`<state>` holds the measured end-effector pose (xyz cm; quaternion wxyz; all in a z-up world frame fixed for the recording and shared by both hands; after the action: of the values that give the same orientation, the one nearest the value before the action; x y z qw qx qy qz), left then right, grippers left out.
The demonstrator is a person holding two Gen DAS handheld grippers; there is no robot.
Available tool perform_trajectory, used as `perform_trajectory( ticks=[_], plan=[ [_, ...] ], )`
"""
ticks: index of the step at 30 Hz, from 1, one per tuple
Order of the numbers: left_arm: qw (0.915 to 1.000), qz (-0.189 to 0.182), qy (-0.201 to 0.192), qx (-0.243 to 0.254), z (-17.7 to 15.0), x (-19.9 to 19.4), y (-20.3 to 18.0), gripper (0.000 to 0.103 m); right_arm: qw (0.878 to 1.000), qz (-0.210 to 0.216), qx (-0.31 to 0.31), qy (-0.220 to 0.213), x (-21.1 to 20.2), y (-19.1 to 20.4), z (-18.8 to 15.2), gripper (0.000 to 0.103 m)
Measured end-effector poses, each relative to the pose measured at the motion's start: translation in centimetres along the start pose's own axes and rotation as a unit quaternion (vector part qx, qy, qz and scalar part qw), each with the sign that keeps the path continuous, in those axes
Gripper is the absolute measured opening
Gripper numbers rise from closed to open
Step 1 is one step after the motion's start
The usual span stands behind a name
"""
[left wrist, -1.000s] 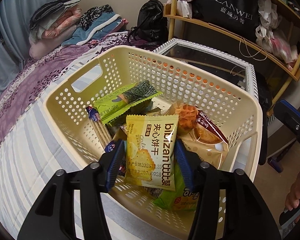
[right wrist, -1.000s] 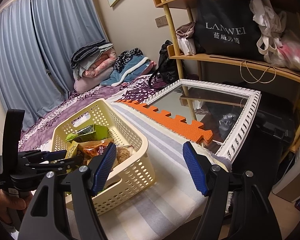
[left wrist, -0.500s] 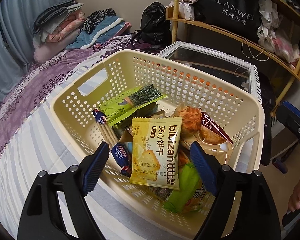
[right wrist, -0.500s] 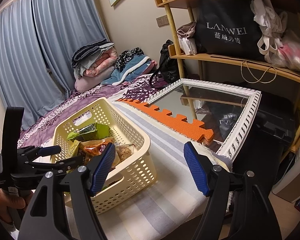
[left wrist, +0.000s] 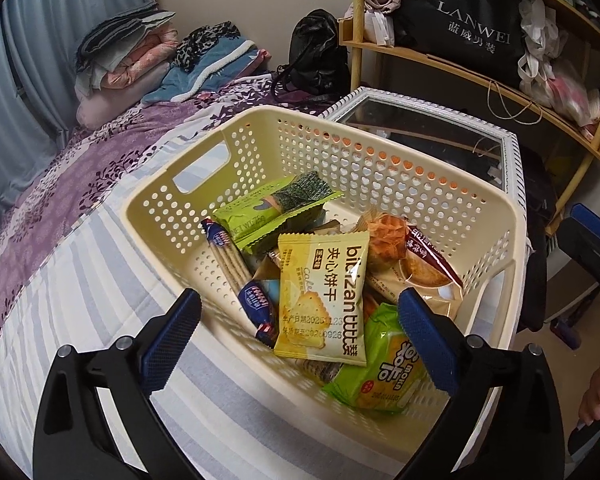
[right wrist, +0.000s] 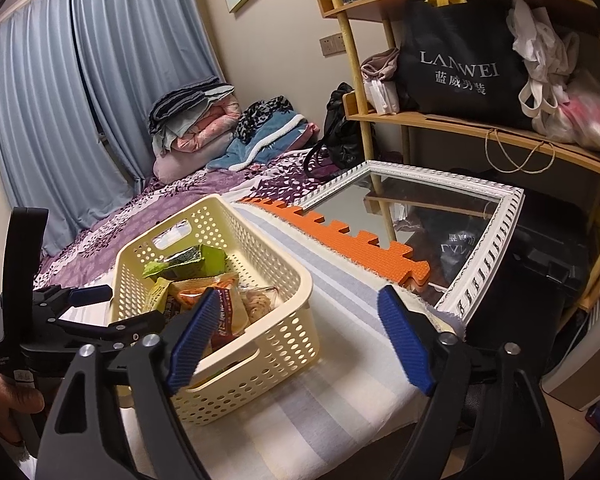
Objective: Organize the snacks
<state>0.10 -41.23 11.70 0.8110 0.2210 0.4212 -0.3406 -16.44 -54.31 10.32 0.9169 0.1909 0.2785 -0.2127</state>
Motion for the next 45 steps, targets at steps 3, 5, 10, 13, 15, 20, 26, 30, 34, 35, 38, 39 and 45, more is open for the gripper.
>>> perform_trajectory(
  ticks=[3,5,10,13,15,20,26,30,34,35,38,39,45],
  plan=[
    [0.9999,0.010,-0.005,0.002,-0.3,-0.6,0.1,0.100,1.000,0.001,-0.006,0.003,-0.2,0.4,-0.2,0.086],
    [0.9998,0.016,-0.011,0.005,-0.5,-1.0,0.1,0.100,1.000,0.001,-0.008,0.005,-0.4,0.5,-0.2,0.088],
    [0.9993,0.025,-0.028,0.002,-1.0,-2.5,0.4,0.100,1.000,0.004,-0.015,0.009,-0.9,1.1,-0.4,0.092],
    [0.9986,0.028,-0.042,-0.015,-1.5,-3.6,1.1,0.100,1.000,0.004,-0.027,0.015,-1.2,1.7,-0.7,0.096],
    [0.9980,0.028,-0.050,-0.026,-1.9,-4.3,1.7,0.100,0.999,0.004,-0.035,0.020,-1.3,2.2,-0.9,0.097],
    [0.9965,0.047,-0.061,-0.032,-2.9,-5.9,2.6,0.100,0.998,0.003,-0.055,0.036,-1.5,3.5,-1.6,0.098],
    [0.9942,0.064,-0.084,-0.021,-3.8,-8.3,2.7,0.100,0.995,-0.009,-0.088,0.036,-2.2,5.6,-2.2,0.098],
    [0.9946,0.050,-0.084,-0.034,-4.3,-9.5,3.4,0.100,0.993,-0.028,-0.109,0.032,-2.8,6.9,-2.5,0.098],
    [0.9938,0.056,-0.087,-0.040,-5.2,-10.1,3.8,0.100,0.991,-0.042,-0.122,0.028,-3.4,7.8,-2.8,0.098],
    [0.9936,0.061,-0.086,-0.040,-5.4,-10.2,3.9,0.100,0.991,-0.044,-0.123,0.026,-3.6,7.9,-2.8,0.098],
    [0.9932,0.064,-0.088,-0.041,-6.0,-10.6,4.0,0.100,0.990,-0.051,-0.128,0.025,-3.9,8.3,-3.0,0.098],
    [0.9929,0.066,-0.090,-0.042,-6.2,-10.7,4.1,0.100,0.990,-0.052,-0.129,0.026,-4.0,8.4,-3.0,0.098],
    [0.9912,0.079,-0.098,-0.042,-6.9,-11.7,4.4,0.100,0.989,-0.057,-0.133,0.029,-4.3,9.0,-3.4,0.098]
  ],
)
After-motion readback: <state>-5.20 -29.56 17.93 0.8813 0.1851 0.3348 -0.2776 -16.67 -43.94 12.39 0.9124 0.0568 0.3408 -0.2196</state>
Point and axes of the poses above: each gripper's, at about its wrist camera, not at the fingertips, and x roughly the way its jaws point, y to its left, z to its top, the point moved 1 cm from there along x, roughly the way its jaws point, and after that the axes turned 6 degrees about y, right-handed, at the moved point
